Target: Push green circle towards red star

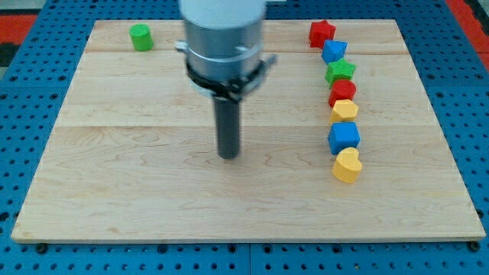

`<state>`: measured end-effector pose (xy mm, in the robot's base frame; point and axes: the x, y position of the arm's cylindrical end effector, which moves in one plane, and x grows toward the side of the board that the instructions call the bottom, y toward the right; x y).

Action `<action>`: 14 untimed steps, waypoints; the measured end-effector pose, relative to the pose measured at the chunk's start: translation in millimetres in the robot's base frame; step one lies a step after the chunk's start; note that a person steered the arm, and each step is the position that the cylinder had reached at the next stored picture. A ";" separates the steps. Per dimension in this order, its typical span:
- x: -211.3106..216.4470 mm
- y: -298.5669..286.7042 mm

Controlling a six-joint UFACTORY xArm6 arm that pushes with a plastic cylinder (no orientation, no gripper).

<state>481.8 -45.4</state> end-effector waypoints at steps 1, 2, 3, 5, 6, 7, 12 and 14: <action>-31.2 -63.6; -58.8 -132.7; -89.6 -195.0; -190.6 -216.2; -218.8 -200.6; -230.6 -166.4; -279.4 -98.5; -287.5 -35.1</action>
<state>194.3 -80.5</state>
